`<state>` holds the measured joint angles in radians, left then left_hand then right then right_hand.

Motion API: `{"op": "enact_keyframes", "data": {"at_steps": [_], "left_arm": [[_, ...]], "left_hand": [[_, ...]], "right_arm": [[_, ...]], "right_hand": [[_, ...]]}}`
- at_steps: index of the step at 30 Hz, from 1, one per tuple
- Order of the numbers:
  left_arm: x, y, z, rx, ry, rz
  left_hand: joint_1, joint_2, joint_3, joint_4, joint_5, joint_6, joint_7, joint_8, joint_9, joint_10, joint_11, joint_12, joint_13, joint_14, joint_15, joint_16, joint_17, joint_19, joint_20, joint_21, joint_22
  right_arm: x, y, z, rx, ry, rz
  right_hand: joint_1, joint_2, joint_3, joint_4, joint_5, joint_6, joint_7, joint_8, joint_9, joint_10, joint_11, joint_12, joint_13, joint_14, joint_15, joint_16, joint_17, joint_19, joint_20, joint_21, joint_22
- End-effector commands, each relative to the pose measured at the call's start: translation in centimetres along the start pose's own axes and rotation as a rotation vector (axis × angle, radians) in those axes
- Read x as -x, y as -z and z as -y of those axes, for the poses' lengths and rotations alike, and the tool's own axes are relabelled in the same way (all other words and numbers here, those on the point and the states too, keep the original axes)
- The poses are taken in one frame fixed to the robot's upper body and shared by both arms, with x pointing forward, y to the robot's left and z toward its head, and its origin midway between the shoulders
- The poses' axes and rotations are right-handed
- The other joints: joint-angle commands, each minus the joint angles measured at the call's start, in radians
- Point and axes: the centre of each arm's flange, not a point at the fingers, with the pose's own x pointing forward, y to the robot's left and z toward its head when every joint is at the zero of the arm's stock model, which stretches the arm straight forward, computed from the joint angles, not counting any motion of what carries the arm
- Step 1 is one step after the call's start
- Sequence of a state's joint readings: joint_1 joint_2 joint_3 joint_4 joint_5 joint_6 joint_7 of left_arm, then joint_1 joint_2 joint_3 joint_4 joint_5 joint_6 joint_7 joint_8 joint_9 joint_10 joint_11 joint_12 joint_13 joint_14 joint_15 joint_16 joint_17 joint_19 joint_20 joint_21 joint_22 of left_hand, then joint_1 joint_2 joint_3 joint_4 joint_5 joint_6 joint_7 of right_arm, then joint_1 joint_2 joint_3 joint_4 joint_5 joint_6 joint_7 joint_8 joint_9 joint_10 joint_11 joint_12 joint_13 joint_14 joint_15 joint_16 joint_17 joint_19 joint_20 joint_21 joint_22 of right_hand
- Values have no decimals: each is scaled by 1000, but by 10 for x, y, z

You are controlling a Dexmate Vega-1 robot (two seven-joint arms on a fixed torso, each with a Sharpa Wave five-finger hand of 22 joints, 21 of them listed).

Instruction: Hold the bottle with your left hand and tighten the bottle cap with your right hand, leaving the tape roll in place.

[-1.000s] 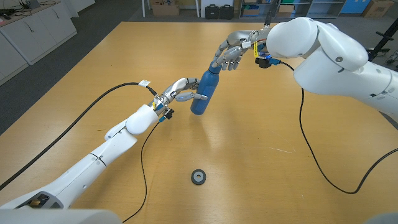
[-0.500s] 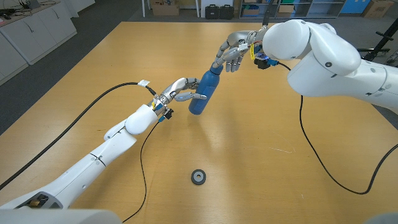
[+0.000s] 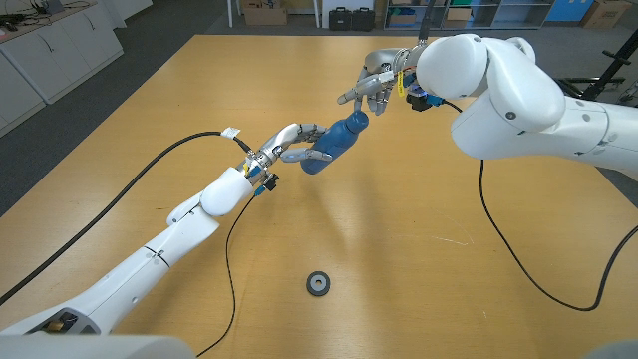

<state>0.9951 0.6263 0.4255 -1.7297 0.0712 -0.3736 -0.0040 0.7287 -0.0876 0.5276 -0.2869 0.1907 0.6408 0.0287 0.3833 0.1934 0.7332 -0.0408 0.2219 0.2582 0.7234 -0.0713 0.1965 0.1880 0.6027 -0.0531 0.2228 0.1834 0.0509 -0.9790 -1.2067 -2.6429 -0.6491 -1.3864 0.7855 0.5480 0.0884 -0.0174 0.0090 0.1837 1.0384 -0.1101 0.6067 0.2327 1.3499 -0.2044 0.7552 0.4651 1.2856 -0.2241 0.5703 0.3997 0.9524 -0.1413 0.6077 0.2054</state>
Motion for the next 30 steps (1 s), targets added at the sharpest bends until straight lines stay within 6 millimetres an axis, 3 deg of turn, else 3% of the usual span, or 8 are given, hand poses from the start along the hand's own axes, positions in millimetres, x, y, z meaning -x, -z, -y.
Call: {"op": "enact_keyframes", "data": {"at_steps": [1, 2, 4, 8, 13, 19, 23, 30], "left_arm": [[2, 0, 2, 3, -1, -5], [2, 0, 2, 3, 0, -5], [2, 0, 3, 4, 2, -6], [2, 0, 4, 5, 8, -8], [3, 0, 4, 11, 4, -11], [8, 8, 2, 91, -22, -9], [10, 13, 2, 129, -31, -8], [13, 18, -2, 177, -51, 11]], "left_hand": [[85, 135, 113, 117, 7, 119, -101, 12, 9, 73, -67, 6, 7, 9, -153, 0, 5, 9, -113, -2, 2], [85, 135, 112, 117, 7, 119, -101, 12, 9, 72, -67, 5, 7, 9, -153, 0, 5, 9, -112, -2, 2], [84, 136, 113, 117, 7, 119, -101, 12, 9, 73, -67, 6, 7, 9, -153, 0, 5, 8, -112, -2, 2], [84, 136, 113, 118, 7, 119, -102, 12, 9, 74, -67, 6, 7, 9, -153, 0, 5, 9, -112, -2, 2], [84, 137, 114, 118, 7, 119, -102, 12, 9, 75, -68, 6, 7, 10, -153, 0, 5, 9, -112, -2, 2], [84, 137, 114, 117, 8, 120, -102, 12, 9, 74, -69, 5, 7, 11, -154, 0, 5, 10, -112, -2, 2], [87, 137, 116, 115, 8, 119, -102, 11, 9, 77, -69, 6, 7, 10, -156, -1, 5, 9, -112, -2, 2], [94, 140, 121, 111, 9, 123, -105, 12, 9, 85, -68, 9, 8, 15, -159, 1, 5, 13, -117, -1, 2]], "right_arm": [[9, 4, -4, 32, 96, -43], [10, 6, -4, 31, 110, -49], [12, 9, -6, 16, 128, -57], [15, 17, -9, -40, 163, -52], [20, 26, -12, -93, 194, -24], [23, 39, -14, -185, 151, 57], [24, 48, -15, -252, 115, 125], [25, 55, -13, -265, 52, 203]], "right_hand": [[-58, -9, -26, 26, 0, -267, 0, -120, 21, -192, 2, -69, 61, -127, 2, -18, 63, -35, -12, -16, 4], [-63, -10, -28, 27, 0, -287, 1, -129, 24, -220, 5, -79, 64, -138, 4, -20, 68, -37, -6, -17, 4], [-88, -21, -44, 32, -1, -374, -2, -169, 34, -383, 17, -142, 85, -260, 14, -54, 89, -63, 36, -26, 5], [-107, -35, -56, 26, 0, -509, 43, -230, 38, -633, 70, -258, 97, -479, 111, -125, 99, -113, 79, -41, 7], [-100, -39, -55, 14, 0, -563, 60, -258, 37, -760, 112, -330, 72, -584, 167, -174, 84, -148, 115, -52, 8], [-60, -43, -41, -22, 8, -607, 69, -288, 33, -861, 127, -402, 31, -743, 226, -251, 54, -296, 192, -106, 8], [-23, -45, -29, -48, 15, -618, 79, -298, 30, -898, 129, -428, 13, -792, 239, -277, 41, -356, 234, -129, 8], [53, -52, -7, -98, 38, -684, 78, -331, 28, -956, 113, -469, -16, -872, 240, -322, 17, -439, 266, -163, 8]]}}
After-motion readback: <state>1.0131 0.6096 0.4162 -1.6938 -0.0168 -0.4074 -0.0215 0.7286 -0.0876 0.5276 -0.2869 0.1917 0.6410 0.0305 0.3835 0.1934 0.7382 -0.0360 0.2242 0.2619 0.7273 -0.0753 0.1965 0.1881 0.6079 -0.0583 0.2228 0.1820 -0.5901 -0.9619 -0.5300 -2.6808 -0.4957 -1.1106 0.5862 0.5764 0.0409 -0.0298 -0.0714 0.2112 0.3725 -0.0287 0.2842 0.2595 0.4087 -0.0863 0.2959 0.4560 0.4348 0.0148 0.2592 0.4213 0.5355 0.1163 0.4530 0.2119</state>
